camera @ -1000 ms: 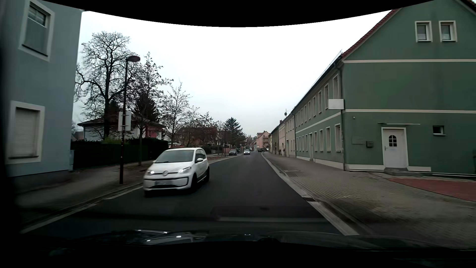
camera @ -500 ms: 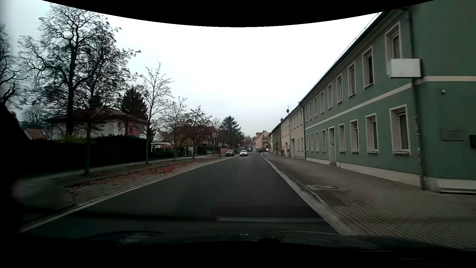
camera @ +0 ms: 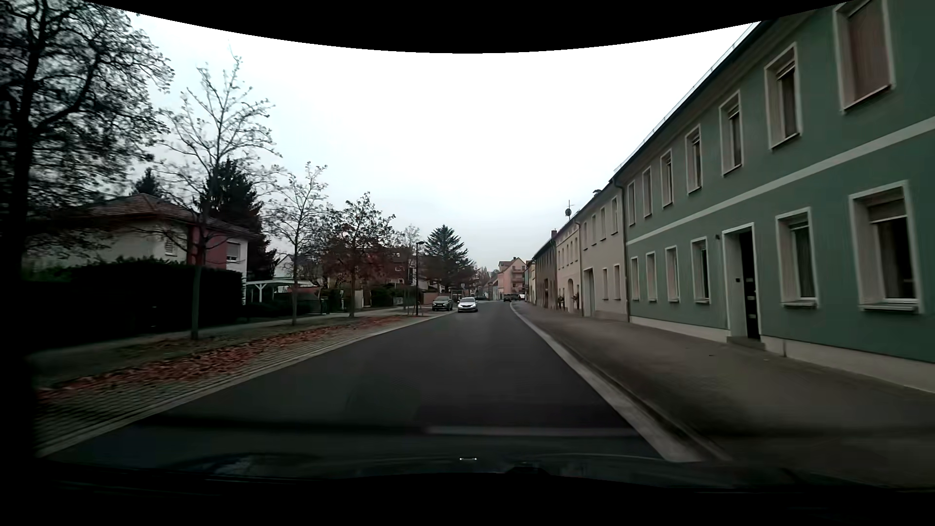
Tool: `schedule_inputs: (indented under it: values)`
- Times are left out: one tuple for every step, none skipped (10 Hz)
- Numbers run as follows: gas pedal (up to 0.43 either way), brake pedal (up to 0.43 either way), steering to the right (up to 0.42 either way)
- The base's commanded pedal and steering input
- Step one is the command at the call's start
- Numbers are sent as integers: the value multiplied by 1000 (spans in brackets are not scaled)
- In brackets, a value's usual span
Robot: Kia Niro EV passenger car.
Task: Follow the waypoints while adhering to traffic rules and regulations
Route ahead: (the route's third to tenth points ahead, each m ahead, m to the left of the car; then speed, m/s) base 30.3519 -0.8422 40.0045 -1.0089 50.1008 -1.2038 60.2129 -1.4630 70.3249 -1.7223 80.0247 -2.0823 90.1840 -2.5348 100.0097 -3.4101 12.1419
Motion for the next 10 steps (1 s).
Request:
schedule_inputs:
  values:
    - [138, 0, 11]
    - [138, 0, 10]
    - [138, 0, 9]
    - [138, 0, 8]
    - [138, 0, 6]
    - [138, 0, 5]
    - [138, 0, 5]
    - [138, 0, 3]
    - [138, 0, 1]
    - [138, 0, -1]
